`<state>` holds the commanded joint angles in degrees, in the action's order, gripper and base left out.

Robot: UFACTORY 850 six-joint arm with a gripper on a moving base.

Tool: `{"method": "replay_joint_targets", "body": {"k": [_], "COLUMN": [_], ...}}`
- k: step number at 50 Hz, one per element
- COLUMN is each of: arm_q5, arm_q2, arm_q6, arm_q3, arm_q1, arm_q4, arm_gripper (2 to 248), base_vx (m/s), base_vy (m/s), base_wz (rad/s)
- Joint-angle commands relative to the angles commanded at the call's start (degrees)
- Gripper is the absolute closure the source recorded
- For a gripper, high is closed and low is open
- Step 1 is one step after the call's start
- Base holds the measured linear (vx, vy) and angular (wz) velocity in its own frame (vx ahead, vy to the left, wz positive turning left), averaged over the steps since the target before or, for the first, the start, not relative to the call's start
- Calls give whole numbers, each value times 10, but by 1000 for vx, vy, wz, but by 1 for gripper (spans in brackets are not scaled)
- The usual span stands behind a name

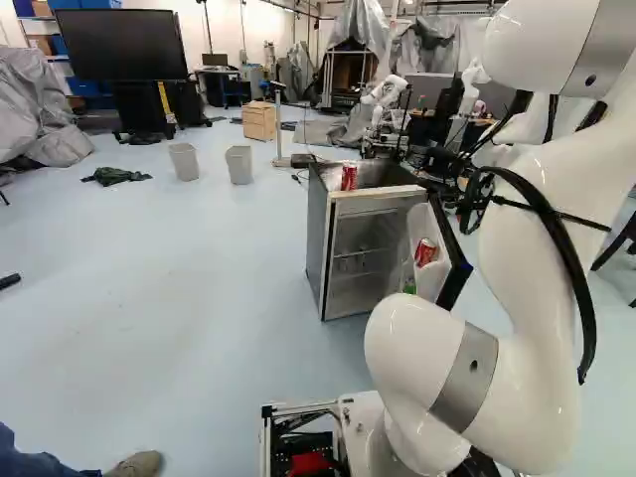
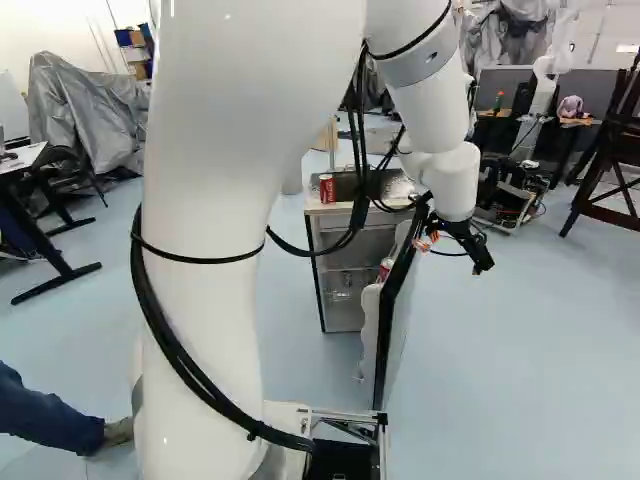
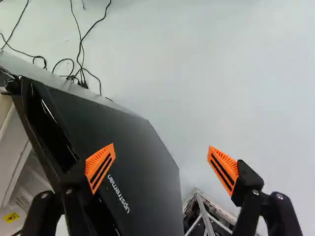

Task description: Grab a drink from the fridge

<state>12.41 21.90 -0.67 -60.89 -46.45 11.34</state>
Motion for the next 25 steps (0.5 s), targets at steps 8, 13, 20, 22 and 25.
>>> {"method": "replay_joint_targets", "body": {"k": [8,13,20,22,25], "arm_q5": [0,0,0,0,0], "arm_q2": [-10,-16,-24,-27,-30], "arm_q6": [0,0,0,0,0], "arm_q3": [13,21,31,34,39], "arm_q1": [4,8,13,14,17], "arm_q4": [0,0,0,0,0], "arm_gripper": [3,3,3,3,3], "base_vx": [0,0,0,0,0], "base_vy": [0,0,0,0,0], "base_wz": [0,0,0,0,0]}}
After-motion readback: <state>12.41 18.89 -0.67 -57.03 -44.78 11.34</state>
